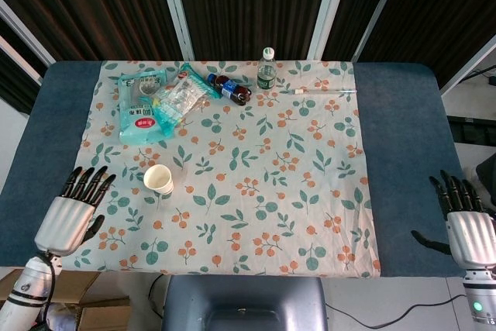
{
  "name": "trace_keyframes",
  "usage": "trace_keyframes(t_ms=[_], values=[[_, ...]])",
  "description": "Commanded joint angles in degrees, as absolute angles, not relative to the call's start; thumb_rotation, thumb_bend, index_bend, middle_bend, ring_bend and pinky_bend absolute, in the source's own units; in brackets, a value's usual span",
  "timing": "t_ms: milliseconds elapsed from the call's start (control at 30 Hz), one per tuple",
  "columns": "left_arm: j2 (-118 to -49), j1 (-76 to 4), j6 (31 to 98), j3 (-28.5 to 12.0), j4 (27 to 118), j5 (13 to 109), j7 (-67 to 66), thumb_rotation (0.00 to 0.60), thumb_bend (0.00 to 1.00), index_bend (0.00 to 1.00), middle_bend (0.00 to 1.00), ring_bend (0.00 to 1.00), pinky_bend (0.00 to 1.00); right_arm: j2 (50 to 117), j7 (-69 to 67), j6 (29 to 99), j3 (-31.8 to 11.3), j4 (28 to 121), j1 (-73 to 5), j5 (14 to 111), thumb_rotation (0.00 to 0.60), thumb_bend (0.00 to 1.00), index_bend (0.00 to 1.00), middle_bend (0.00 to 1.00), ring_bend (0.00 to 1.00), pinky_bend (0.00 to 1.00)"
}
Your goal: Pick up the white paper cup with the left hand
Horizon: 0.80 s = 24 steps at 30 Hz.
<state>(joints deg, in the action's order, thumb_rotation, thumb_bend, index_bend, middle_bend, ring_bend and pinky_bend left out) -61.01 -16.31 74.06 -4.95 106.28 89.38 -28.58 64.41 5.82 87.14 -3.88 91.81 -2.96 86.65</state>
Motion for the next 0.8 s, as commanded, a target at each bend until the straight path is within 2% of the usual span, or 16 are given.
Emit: trace_keyframes(t_ms=[33,200,400,800], values=[[-60.64,-23.73,64.84,-8.49,111.38,84.37,-35.86,0.599,0.36,0.0,0.0,0.0,0.0,64.4,5.74,87.39,-3.72,91.87,-2.89,87.06,0.531,0.01,0.0,0.0,0.0,0.0],[-63.07,-29.48,58.2,-10.11,111.04,75.87,-45.52,0.6,0.36,0.0,0.0,0.0,0.0,64.25,5.87,87.15,-3.55,91.89,-2.85,87.01,0.531,0.01,0.0,0.0,0.0,0.0],[-68.1,-36.18,54.75,-9.06,110.1,63.78,-61.54,0.6,0.34,0.0,0.0,0.0,0.0,64.08,6.06,87.09,-3.75,92.07,-2.94,86.8,0.53,0.01,0.0,0.0,0.0,0.0],[-75.92,-45.07,57.32,-5.51,103.95,50.71,-76.01,0.6,0.34,0.0,0.0,0.0,0.0,64.07,5.73,86.42,-3.51,91.76,-2.99,86.51,0.532,0.01,0.0,0.0,0.0,0.0]])
